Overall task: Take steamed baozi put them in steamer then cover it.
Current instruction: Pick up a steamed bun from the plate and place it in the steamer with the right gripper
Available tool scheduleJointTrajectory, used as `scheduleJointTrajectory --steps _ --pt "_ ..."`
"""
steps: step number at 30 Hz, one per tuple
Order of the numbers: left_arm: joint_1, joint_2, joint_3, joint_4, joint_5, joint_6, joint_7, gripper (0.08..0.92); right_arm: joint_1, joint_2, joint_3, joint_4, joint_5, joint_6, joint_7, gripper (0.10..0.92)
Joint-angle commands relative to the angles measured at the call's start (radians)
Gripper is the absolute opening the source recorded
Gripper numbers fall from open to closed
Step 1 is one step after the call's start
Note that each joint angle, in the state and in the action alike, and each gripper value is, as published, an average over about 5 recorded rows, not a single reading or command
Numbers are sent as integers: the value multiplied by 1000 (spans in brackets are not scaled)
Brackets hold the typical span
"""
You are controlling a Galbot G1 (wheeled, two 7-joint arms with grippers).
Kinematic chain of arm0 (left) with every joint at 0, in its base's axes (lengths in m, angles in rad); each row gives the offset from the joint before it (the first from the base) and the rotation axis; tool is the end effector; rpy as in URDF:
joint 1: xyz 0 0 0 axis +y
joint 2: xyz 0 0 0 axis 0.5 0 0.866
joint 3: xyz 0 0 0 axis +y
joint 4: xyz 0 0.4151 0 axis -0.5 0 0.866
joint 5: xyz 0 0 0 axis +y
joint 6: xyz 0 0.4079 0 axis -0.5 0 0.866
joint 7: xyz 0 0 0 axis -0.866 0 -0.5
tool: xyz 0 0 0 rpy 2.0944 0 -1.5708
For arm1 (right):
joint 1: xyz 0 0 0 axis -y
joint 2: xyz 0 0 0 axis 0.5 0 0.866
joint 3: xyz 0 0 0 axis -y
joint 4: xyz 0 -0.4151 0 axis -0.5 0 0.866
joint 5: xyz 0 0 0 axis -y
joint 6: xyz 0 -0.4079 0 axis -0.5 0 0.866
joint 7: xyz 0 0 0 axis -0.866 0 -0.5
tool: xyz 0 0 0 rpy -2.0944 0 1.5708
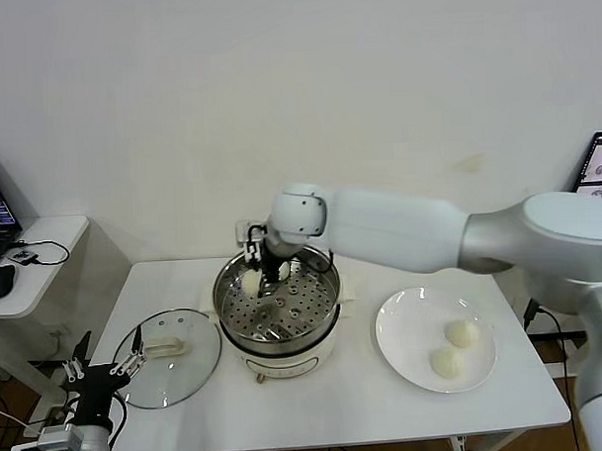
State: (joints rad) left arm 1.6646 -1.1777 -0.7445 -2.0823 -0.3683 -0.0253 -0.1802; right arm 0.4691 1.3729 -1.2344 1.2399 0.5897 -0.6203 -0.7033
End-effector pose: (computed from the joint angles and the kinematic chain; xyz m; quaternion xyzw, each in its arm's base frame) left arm 0.1850 0.1545 -0.3388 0.0827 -0.9956 -0.0411 0.0156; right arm 0.6066 0.2640 -0.1050 0.5546 -0.5920 0.5200 0.2676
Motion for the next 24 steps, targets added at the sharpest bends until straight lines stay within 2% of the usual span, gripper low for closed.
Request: scheduleJointTrajectory --steps 1,21,24 --pt "-1 0 1 3 0 -1 1 823 -64 124 -8 -88 13 -38 40 643" --pt "-3 0 6 2 -2 -7 2 823 -72 144 -11 -144 -39 -48 46 645" --pt "-2 0 6 0 -2 -7 2 823 -68 137 -10 -134 -38 -52 34 666"
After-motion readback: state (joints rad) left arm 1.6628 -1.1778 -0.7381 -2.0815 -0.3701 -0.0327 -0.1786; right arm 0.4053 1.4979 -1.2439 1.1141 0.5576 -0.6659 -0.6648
